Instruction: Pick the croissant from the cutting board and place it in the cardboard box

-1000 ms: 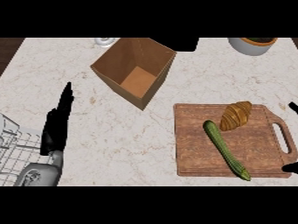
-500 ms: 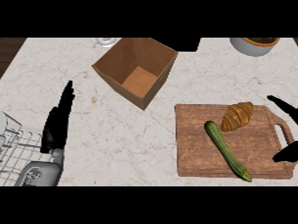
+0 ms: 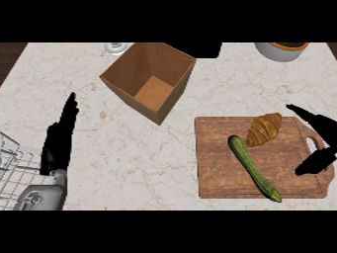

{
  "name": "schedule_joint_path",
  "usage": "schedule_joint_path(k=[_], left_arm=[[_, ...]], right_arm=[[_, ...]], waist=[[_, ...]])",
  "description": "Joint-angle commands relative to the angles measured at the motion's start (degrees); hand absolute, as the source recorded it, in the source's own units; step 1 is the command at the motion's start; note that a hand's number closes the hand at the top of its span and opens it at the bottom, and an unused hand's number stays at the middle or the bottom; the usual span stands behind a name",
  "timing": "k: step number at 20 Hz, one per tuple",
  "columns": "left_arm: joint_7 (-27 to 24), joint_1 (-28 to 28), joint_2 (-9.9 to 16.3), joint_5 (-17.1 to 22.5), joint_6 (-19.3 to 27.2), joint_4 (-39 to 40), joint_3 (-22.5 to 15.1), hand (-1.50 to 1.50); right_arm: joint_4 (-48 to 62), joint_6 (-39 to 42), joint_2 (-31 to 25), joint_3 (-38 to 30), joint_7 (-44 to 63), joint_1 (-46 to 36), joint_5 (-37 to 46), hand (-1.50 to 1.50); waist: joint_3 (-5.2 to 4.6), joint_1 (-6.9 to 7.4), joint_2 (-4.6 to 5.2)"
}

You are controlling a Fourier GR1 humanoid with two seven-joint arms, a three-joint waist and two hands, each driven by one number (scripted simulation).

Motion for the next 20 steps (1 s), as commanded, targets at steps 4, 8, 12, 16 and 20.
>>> schedule_joint_path(k=[4, 8, 12, 16, 20], left_arm=[[-3.0, 3.5, 12.1, -2.2, -5.2, 2.5, 7.2, 0.00], [-1.0, 0.5, 11.0, -3.1, -6.1, 3.2, 8.7, 0.00], [-0.3, 1.3, 10.3, -5.9, -6.2, 2.2, 8.8, 0.00], [-2.8, 3.2, 9.0, -6.4, -7.2, 1.8, 9.9, 0.00], [-0.7, 1.0, 9.4, -6.0, -9.9, 2.2, 11.4, 0.00]], right_arm=[[0.8, 0.6, 2.9, 0.0, -1.4, -0.8, 0.3, -1.50], [-0.9, 2.7, 4.2, -0.2, -1.6, -3.2, -0.5, -1.50], [-2.2, 0.9, 4.5, -0.1, -3.4, -2.0, 1.1, -1.50], [-3.1, 4.1, 5.1, 0.9, 2.2, -4.3, 1.5, -1.50], [-1.0, 4.4, 6.1, 2.3, 5.2, -3.8, 3.5, -1.50]], waist=[[-0.58, 0.03, 0.25], [-0.60, -0.57, 0.23], [-0.56, -1.02, 0.11], [-0.63, -0.43, 0.17], [-0.59, -0.35, 0.36]])
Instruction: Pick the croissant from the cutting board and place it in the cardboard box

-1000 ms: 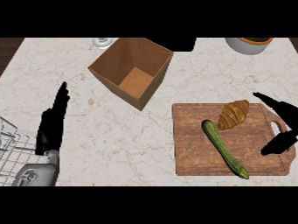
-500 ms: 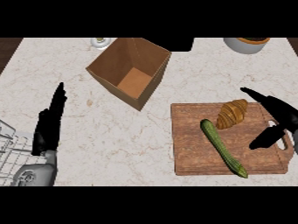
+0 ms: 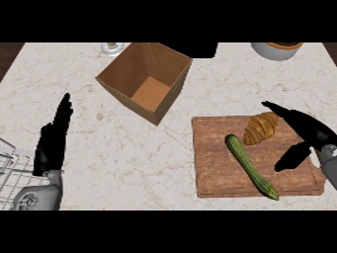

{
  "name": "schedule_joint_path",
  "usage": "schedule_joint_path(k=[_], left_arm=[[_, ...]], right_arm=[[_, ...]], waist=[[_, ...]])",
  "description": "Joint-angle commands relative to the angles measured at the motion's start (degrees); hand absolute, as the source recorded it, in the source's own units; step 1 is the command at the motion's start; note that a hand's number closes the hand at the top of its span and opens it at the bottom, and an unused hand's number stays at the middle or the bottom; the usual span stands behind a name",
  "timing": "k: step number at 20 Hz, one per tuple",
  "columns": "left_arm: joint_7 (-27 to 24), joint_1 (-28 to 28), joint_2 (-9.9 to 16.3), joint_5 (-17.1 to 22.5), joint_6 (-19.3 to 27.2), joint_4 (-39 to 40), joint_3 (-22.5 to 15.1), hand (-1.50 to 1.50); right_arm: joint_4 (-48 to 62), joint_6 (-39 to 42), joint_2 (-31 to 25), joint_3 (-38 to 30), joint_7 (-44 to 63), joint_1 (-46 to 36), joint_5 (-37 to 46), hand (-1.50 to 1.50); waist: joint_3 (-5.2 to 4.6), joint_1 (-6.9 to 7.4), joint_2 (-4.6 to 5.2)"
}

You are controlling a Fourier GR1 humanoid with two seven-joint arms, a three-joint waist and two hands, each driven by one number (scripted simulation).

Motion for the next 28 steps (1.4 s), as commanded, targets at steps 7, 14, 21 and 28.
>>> schedule_joint_path(k=[7, 14, 21, 28], left_arm=[[-2.4, 4.6, 9.1, -3.9, -3.5, 0.9, 4.5, 0.00], [-2.2, 2.1, 9.9, -4.4, -4.9, 2.4, 5.8, 0.00], [-1.9, 0.2, 10.4, -4.1, -5.3, 3.5, 7.8, 0.00], [-0.8, 1.1, 10.1, -3.6, -6.4, 1.7, 7.2, 0.00]], right_arm=[[5.4, -0.7, 4.0, 0.6, 4.2, -0.9, 3.3, -1.50], [8.2, -13.3, 6.6, 1.0, 3.0, -3.8, 12.8, 1.50], [8.8, -15.6, 5.5, 2.0, -0.4, -7.5, 18.0, 1.50], [10.8, -17.3, 4.4, 2.2, -11.2, -13.4, 21.2, 1.50]], waist=[[-0.52, 1.23, 0.40], [-0.49, 1.45, 0.52], [-0.57, 1.38, 0.51], [-0.51, 1.97, 0.47]])
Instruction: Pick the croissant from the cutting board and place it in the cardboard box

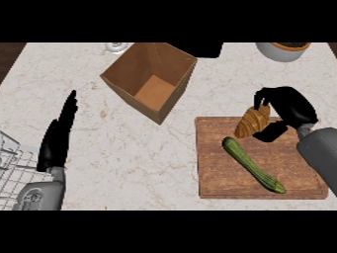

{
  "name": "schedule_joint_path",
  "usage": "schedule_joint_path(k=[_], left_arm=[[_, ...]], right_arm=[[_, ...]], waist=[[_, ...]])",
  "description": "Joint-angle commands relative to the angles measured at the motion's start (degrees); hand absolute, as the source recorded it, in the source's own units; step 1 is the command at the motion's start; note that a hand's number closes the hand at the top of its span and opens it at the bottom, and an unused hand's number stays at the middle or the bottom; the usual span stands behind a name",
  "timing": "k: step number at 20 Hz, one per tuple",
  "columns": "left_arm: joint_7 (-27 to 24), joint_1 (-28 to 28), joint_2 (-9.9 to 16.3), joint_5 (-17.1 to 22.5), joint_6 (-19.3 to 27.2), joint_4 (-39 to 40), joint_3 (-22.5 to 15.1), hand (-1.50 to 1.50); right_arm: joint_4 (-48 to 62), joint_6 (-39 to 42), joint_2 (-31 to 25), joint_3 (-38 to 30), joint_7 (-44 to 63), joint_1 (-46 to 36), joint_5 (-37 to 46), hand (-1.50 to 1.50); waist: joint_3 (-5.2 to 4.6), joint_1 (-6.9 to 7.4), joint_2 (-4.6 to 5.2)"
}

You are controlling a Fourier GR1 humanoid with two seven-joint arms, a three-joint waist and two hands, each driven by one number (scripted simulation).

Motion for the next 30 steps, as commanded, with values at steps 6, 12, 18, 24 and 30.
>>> schedule_joint_path(k=[6, 12, 18, 24, 30], left_arm=[[-0.3, 3.0, 10.1, -1.4, -2.1, 1.3, 6.9, 0.00], [-0.2, 2.3, 10.1, -2.1, -1.9, 1.1, 7.0, 0.00], [-0.7, 2.3, 9.6, -3.7, -1.8, 0.7, 5.5, 0.00], [-2.7, 2.4, 9.8, -2.7, -1.9, 3.6, 6.9, 0.00], [-0.2, 0.3, 9.3, -2.6, -2.4, 2.2, 6.3, 0.00]], right_arm=[[-4.1, -8.2, 0.8, -3.9, -4.6, -5.8, 2.2, 1.50], [-10.7, -5.5, -0.1, -6.1, -10.3, -8.6, -1.2, 1.50], [-9.1, 0.1, 7.3, -6.5, -4.9, -16.3, -4.1, 1.50], [-8.8, 1.1, 16.1, -7.0, 2.8, -21.3, -6.4, 1.50], [2.0, 0.9, 23.0, -9.6, 6.5, -28.3, -7.5, 1.50]], waist=[[-0.26, -0.52, -0.29], [-0.29, -1.09, -0.36], [-0.32, 0.60, -0.01], [-0.39, 0.34, -0.03], [-0.35, 1.57, 0.48]])
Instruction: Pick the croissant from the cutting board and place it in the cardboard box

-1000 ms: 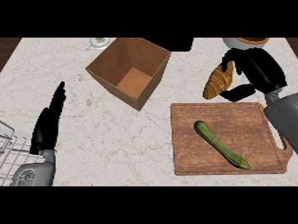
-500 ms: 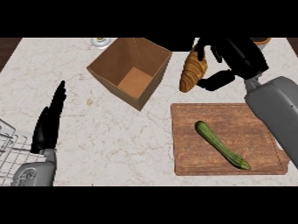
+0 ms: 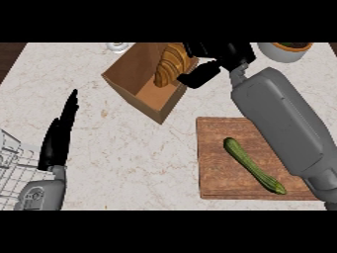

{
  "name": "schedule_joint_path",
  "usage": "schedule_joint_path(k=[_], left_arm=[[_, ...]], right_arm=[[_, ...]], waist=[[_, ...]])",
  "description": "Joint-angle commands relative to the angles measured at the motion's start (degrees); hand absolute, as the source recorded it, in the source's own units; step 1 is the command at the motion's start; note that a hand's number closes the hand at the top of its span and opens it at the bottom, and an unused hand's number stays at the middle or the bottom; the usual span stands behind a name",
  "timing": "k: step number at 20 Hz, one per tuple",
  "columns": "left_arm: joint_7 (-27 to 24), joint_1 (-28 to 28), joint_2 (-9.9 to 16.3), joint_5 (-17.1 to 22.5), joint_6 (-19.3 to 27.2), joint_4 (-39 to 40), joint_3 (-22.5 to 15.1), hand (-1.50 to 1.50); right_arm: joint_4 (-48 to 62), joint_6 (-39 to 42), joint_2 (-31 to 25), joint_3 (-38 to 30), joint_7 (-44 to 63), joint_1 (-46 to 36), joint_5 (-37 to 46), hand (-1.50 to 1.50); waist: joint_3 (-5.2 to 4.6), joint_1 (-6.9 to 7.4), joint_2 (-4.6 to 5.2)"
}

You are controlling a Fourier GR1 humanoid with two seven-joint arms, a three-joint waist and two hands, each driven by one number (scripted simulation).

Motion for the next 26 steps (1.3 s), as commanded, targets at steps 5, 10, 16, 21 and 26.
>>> schedule_joint_path(k=[5, 10, 16, 21, 26], left_arm=[[-1.1, -0.1, 9.7, -1.5, -1.9, 2.9, 5.3, 0.00], [-1.5, 0.3, 9.0, -2.1, -1.6, 1.5, 4.1, 0.00], [-1.4, -0.7, 9.2, -1.6, -2.1, 2.7, 4.4, 0.00], [-0.2, -2.4, 7.9, -2.3, -1.6, 2.3, 2.8, 0.00], [-0.9, -2.9, 7.3, -2.5, -1.5, 3.5, 1.6, 0.00]], right_arm=[[12.9, -1.2, 9.5, -2.3, 4.4, -10.0, -0.2, 1.50], [21.7, -4.9, 12.7, -3.3, 2.4, -12.8, 1.4, 1.50], [30.6, -10.2, 14.5, -3.0, 3.9, -14.4, 3.1, 1.50], [36.3, -8.4, 14.5, -6.4, 4.1, -15.2, -2.4, -1.50], [38.4, -10.5, 14.5, -7.4, -0.6, -15.3, -5.1, -1.50]], waist=[[-0.19, 2.24, 0.90], [-0.18, 3.61, 1.33], [-0.21, 3.79, 1.47], [-0.17, 5.75, 2.09], [-0.14, 6.70, 2.45]])
